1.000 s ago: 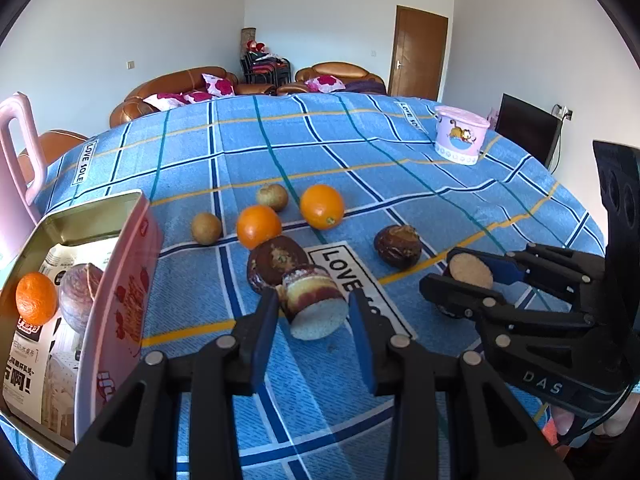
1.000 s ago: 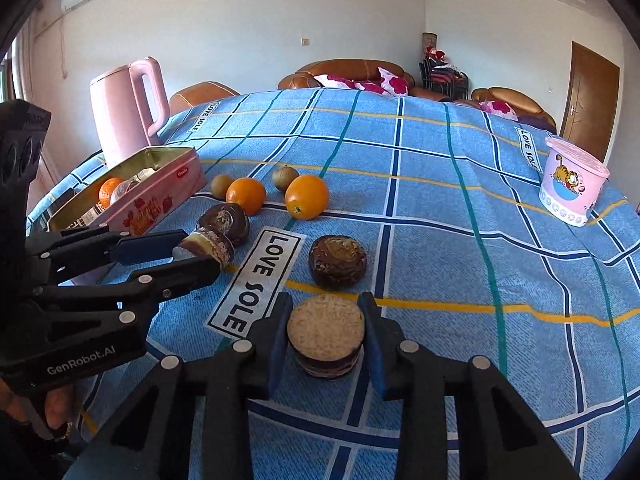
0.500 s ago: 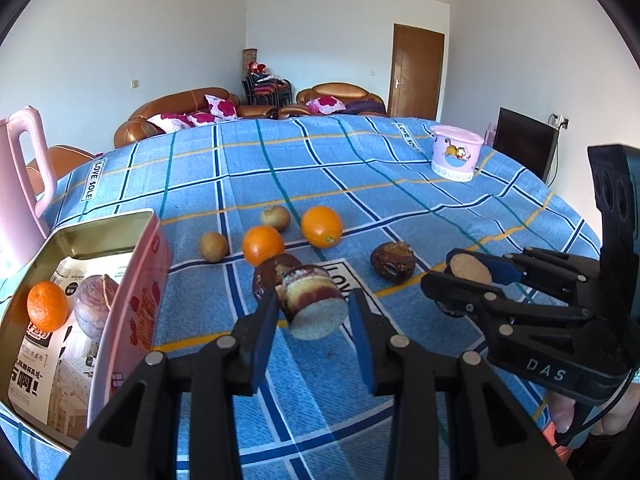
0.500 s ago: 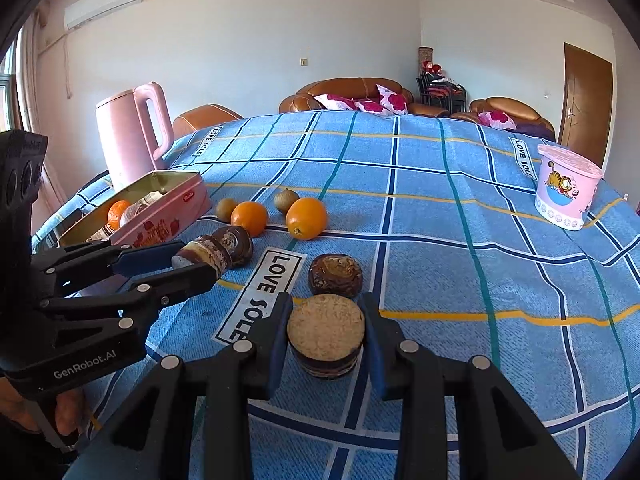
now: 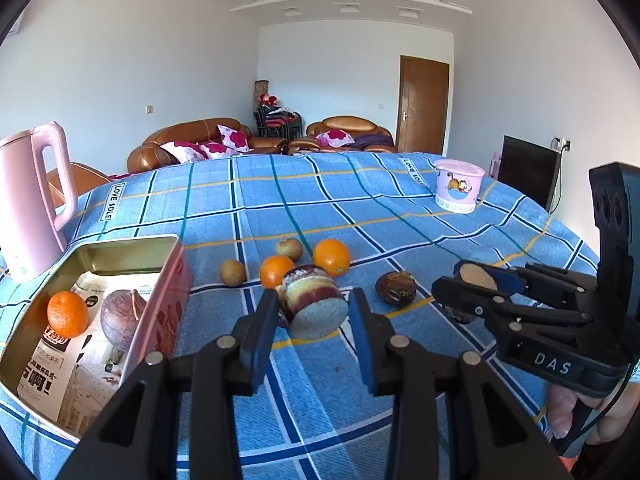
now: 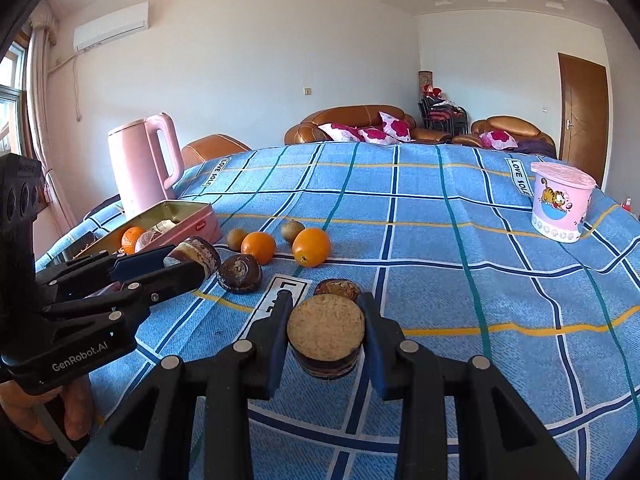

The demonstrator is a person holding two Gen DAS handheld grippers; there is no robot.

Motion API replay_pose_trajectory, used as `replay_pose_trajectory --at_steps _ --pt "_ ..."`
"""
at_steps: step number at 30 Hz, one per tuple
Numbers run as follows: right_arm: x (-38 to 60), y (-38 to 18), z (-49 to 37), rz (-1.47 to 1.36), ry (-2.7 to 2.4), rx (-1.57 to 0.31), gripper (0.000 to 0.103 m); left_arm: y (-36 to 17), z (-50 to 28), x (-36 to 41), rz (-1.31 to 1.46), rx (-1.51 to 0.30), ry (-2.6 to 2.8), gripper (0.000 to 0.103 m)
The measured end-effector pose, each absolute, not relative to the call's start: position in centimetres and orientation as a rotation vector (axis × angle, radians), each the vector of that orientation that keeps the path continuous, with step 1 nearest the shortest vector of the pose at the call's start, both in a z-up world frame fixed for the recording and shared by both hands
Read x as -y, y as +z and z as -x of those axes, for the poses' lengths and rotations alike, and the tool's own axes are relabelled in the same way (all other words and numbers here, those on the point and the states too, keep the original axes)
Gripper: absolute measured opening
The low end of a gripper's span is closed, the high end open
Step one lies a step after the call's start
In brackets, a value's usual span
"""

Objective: Organize fruits
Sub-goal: 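Lift the cylinder and biscuit stack and carry both toward the tin box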

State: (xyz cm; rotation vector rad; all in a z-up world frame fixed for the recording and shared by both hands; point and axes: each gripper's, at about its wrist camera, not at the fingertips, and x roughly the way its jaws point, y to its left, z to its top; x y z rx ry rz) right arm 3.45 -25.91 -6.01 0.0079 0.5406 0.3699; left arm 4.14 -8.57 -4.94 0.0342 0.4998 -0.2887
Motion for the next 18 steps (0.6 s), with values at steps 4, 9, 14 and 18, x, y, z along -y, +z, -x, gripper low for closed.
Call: replay_pose_trajectory --at_steps 4,9,14,18 --pt "26.0 -5.9 -3.3 -0.008 0.368 -0.529 0.035 -4.8 -3.8 8.2 -0.021 -0.472 -0.278 0.037" --pt "26.1 -5.8 -3.0 -0.014 0.369 -0.506 0.035 -4.5 -3.4 7.7 0.0 -0.443 -0.268 0.038" --pt "26.3 -5.8 -2.7 -0.019 0.372 -0.488 0.035 -4.3 -3.2 7.6 0.009 -0.421 -0.263 0.038" --pt "26.4 -5.7 -2.6 -0.021 0.373 -0.476 0.035 -4.2 -2.8 7.4 0.016 -0.403 -0.26 0.038"
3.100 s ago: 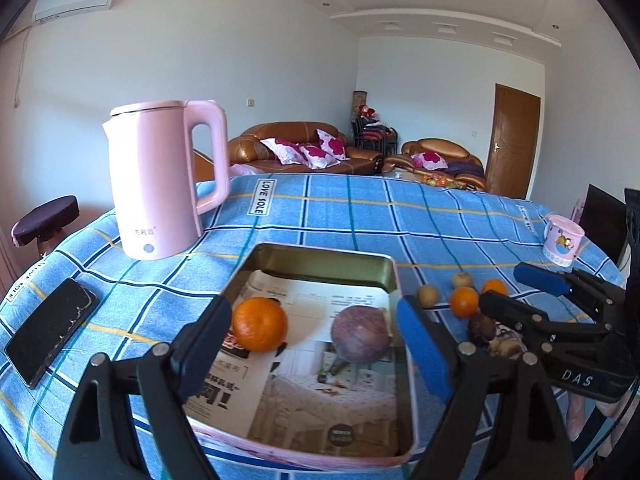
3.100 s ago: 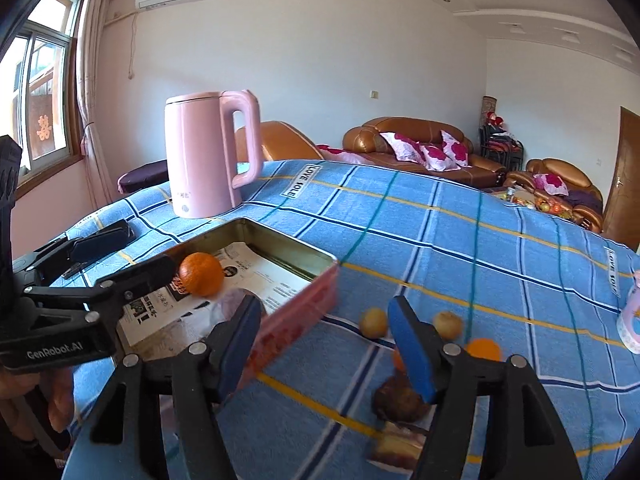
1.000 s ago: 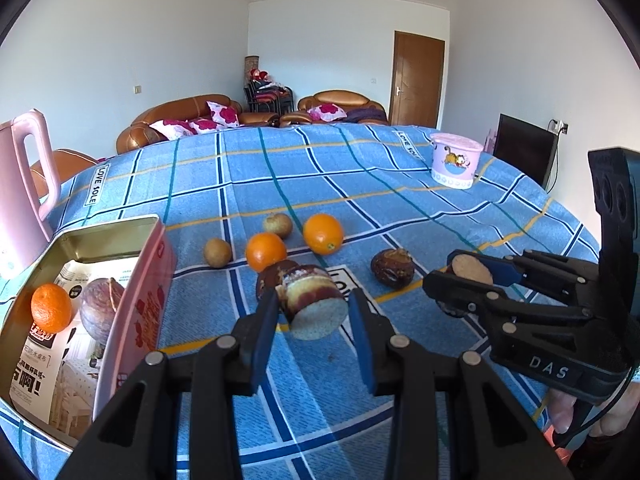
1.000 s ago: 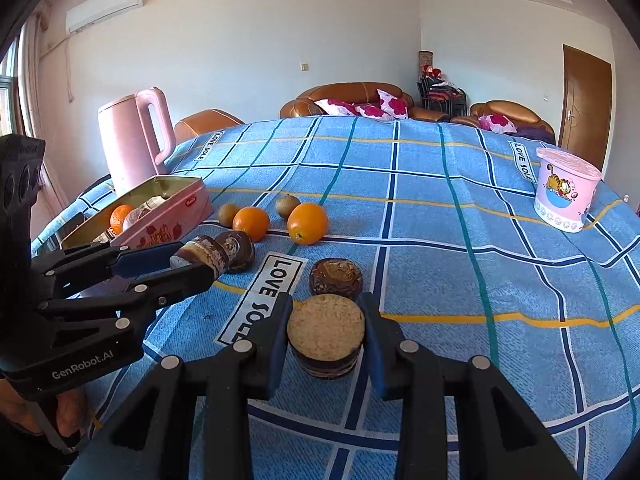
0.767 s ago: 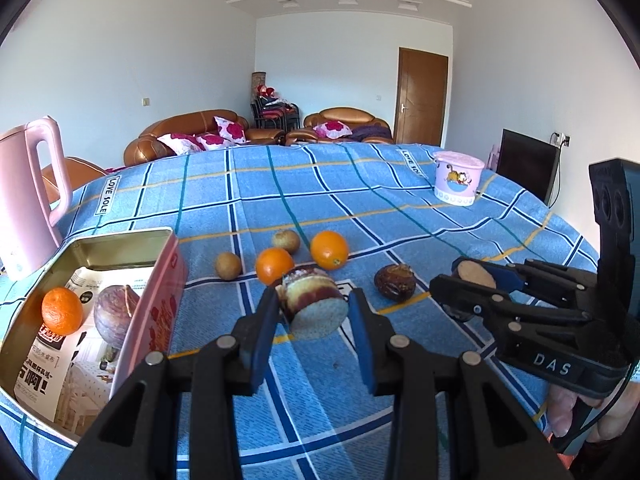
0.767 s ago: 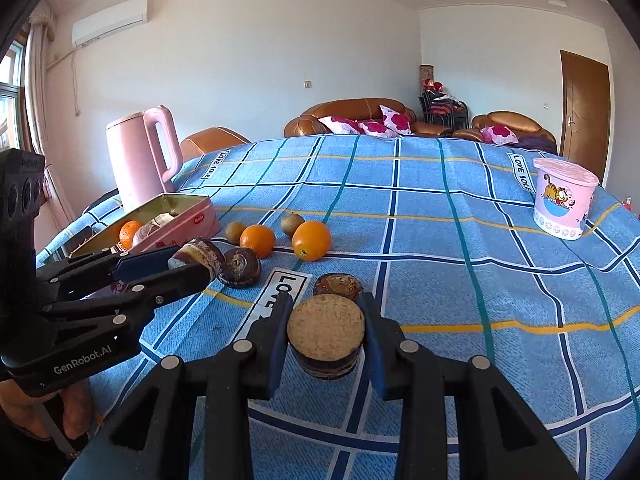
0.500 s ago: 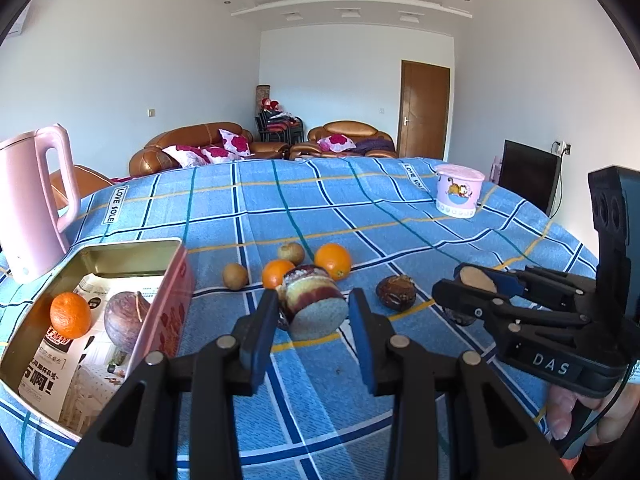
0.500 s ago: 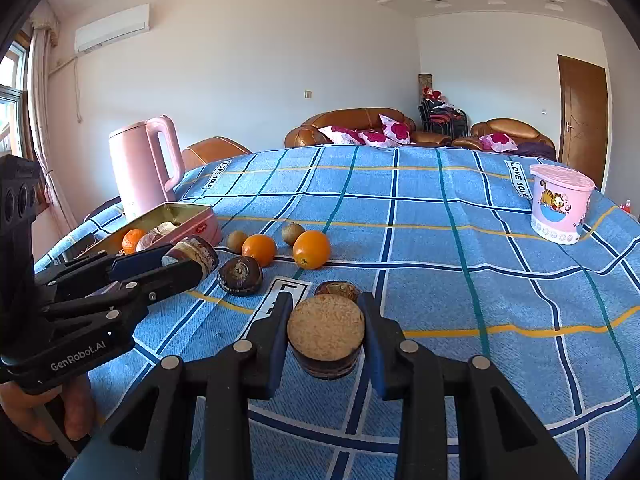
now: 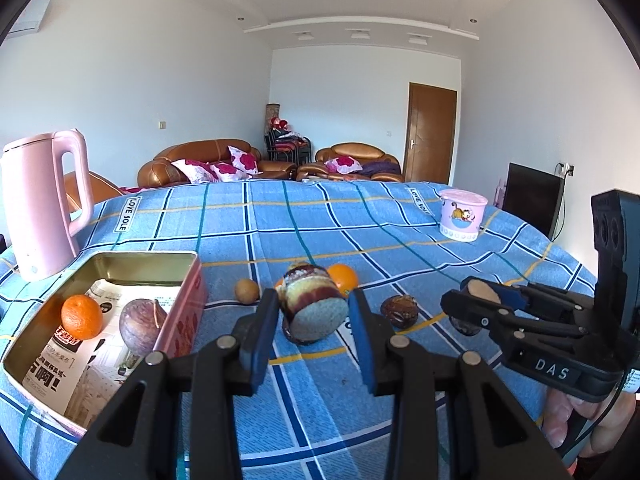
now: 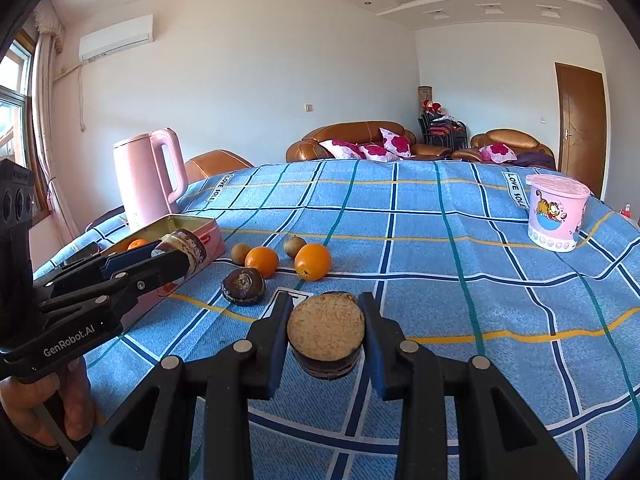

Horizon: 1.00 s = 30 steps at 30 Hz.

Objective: Organize fruits
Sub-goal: 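Lift the cylinder and biscuit stack and carry both toward the tin box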

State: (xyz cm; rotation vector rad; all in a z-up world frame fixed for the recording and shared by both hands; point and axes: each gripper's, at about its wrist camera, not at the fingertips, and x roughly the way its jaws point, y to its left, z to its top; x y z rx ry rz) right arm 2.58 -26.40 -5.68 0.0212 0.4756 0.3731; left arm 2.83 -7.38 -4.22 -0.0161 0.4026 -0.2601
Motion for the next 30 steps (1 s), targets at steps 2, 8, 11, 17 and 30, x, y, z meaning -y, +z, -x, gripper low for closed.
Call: replay_pose_trajectory --at_steps 2,8,11,17,30 --pt "26.5 -5.7 -2.5 -0.023 0.374 -0.466 0.035 -4.2 -2.7 7.3 0.022 -0.394 -0.261 0.037" --pt "26.6 -5.5 -2.1 -0.022 0.376 -0.437 0.035 -4.0 -2.3 7.2 0.029 -0.374 -0.255 0.038" --pt "26.6 -5.5 -1.9 -0.02 0.378 -0.424 0.035 -4.0 -2.1 7.2 0.026 -0.358 -0.25 0.038" --pt "26.7 -5.5 -1.7 -0.017 0.379 -0.406 0.035 -3.8 -1.8 7.2 0.023 -0.335 -0.242 0.038" --pt "26.7 -5.4 -0.7 -0.003 0.383 -0.337 0.035 -3.6 -1.4 7.3 0.01 -0.303 -0.227 0.038"
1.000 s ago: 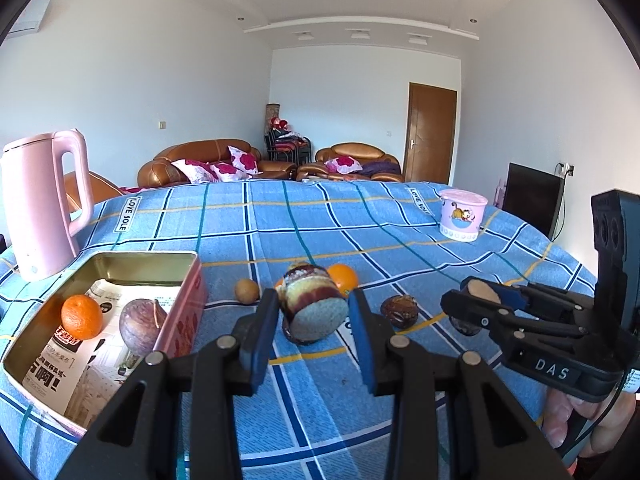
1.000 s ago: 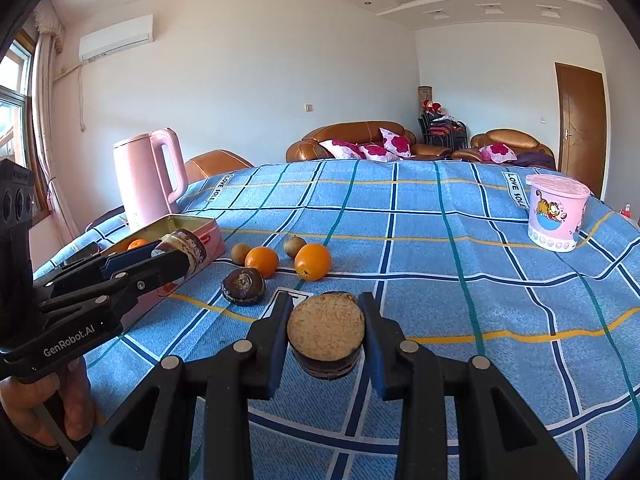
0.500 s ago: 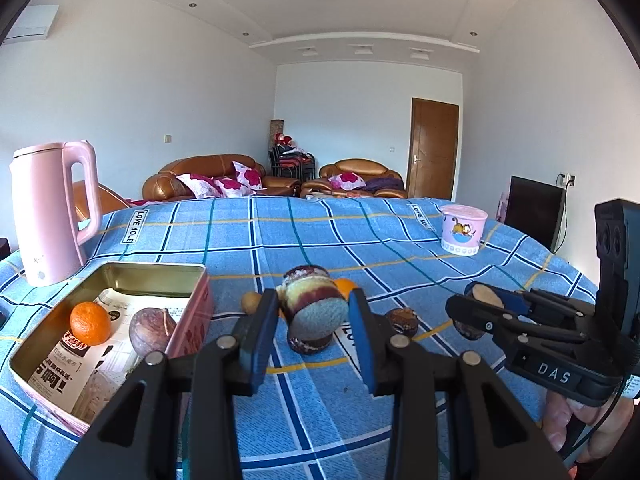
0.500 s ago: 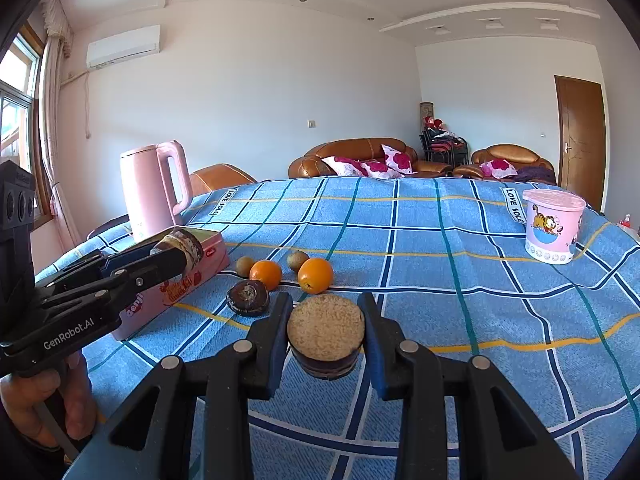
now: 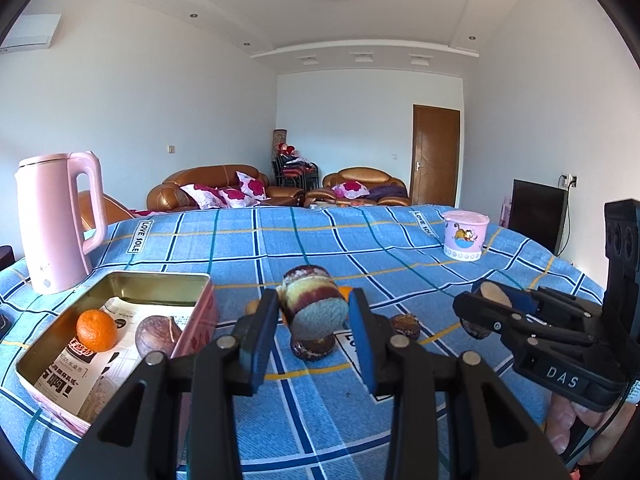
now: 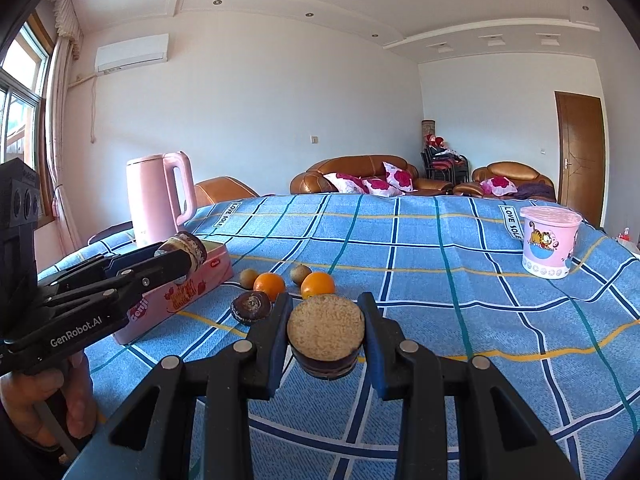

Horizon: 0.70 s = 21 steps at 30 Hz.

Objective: Organize fruits
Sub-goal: 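Lift the cylinder and biscuit stack and carry both toward the tin box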

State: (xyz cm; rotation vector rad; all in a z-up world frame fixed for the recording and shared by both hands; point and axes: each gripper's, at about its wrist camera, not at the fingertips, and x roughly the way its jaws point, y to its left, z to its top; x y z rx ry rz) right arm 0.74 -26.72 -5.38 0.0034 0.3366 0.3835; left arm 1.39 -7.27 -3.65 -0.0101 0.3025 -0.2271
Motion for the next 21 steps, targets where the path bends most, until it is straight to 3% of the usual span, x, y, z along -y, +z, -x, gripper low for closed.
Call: replay_pose_trajectory --at_steps 21 --pt "26.6 -5.2 0.5 0.017 0.383 -0.253 0.035 -3.3 -0.3 7.3 -0.003 -0.233 -0.192 0.037"
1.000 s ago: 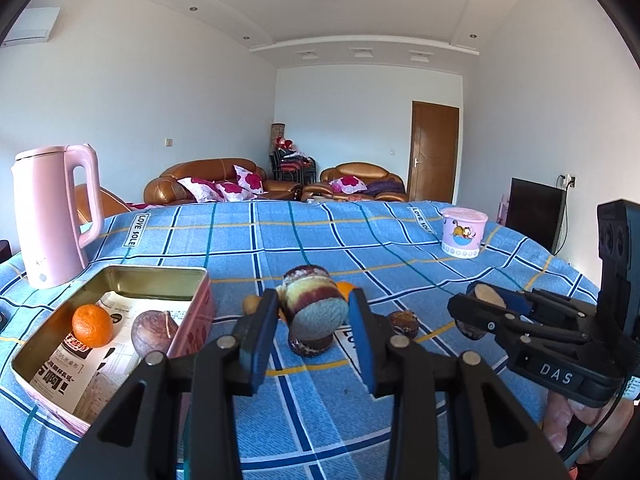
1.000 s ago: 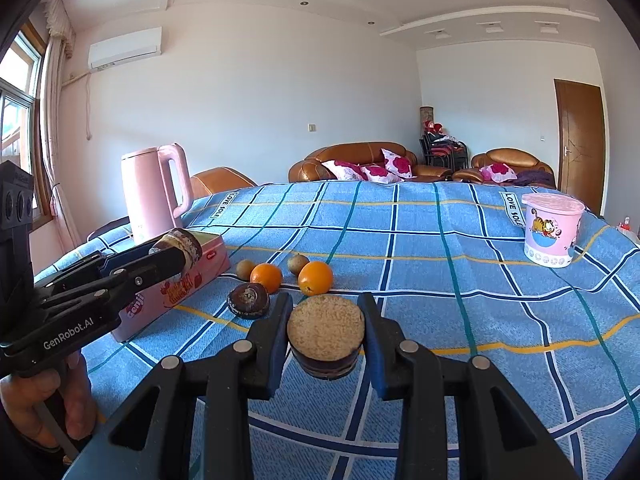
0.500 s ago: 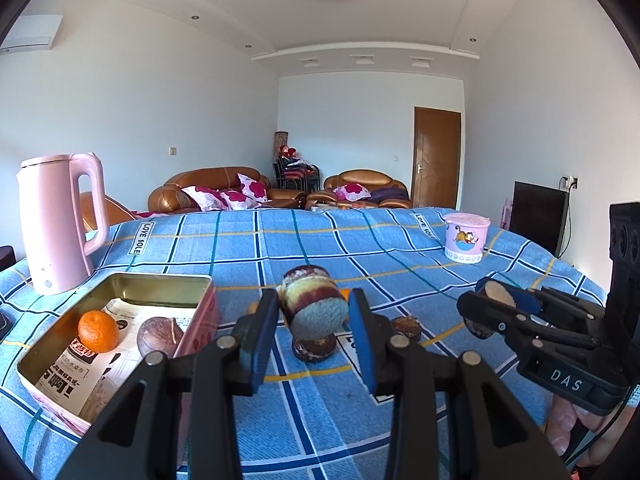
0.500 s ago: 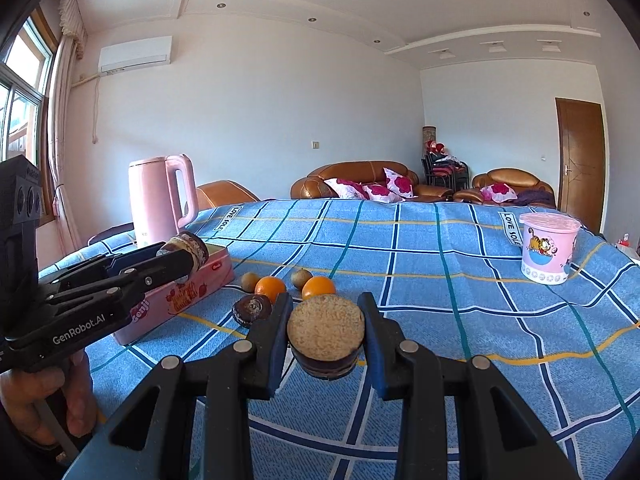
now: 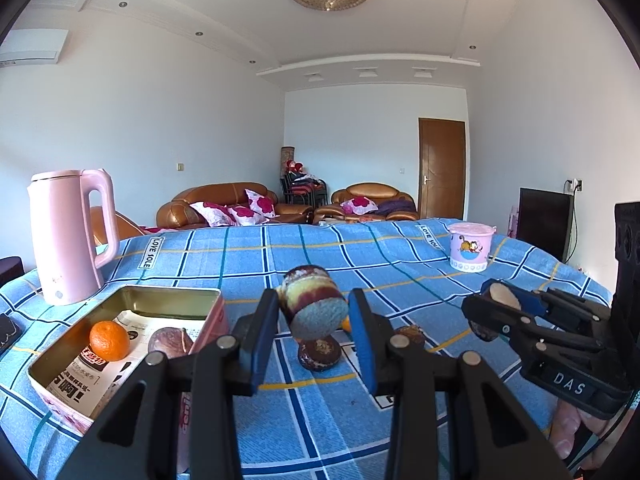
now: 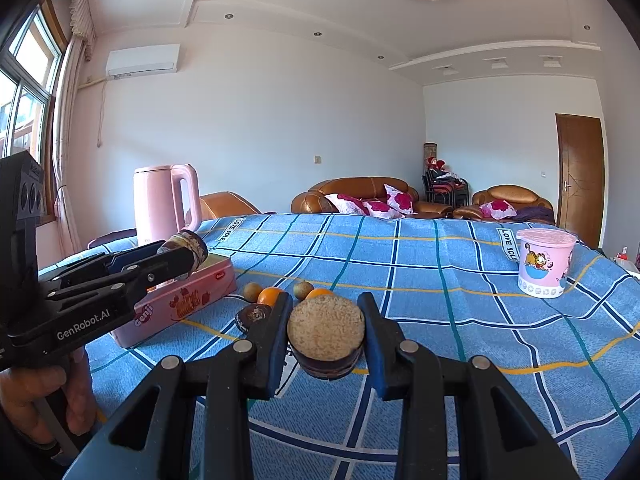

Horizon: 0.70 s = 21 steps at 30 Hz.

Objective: Organize fruits
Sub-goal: 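Lift the cylinder and biscuit stack and carry both toward the tin box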

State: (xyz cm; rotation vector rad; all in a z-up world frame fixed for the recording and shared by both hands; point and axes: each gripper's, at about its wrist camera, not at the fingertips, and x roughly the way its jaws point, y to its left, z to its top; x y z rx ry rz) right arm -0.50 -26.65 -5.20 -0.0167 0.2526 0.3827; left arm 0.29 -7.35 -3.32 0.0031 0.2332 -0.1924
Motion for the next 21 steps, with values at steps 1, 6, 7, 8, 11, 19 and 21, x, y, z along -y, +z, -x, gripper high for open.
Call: replay_pose_trajectory --at_steps 1,6,7,8,11,19,21 --pt "26.7 -5.2 0.5 0.016 0.382 -0.253 0.035 -3.3 -0.3 7.4 -0.003 -0.234 -0.192 0.037" --pt "26.8 -5.2 0.5 0.013 0.38 -0.257 0.035 -3.3 -0.2 7.3 0.003 -0.231 -0.194 0.038" --pt "26.8 -5.2 0.5 0.014 0.38 -0.258 0.035 -3.3 -0.2 7.3 0.004 -0.23 -0.194 0.038" --pt "26.7 -5.2 0.5 0.015 0.379 -0.258 0.035 -3.2 -0.2 7.3 0.004 -0.229 -0.194 0.038" --pt "26.7 -5.2 0.5 0.018 0.376 -0.26 0.035 -3.2 -0.2 7.3 0.006 -0.229 -0.195 0.038" --pt "26.6 -5.2 0.1 0.019 0.365 -0.272 0.036 -3.1 -0.3 6.7 0.028 -0.232 -0.192 0.038" --pt "26.7 -5.1 0.0 0.013 0.363 -0.275 0.035 -3.0 -0.2 6.3 0.033 -0.233 -0.185 0.038"
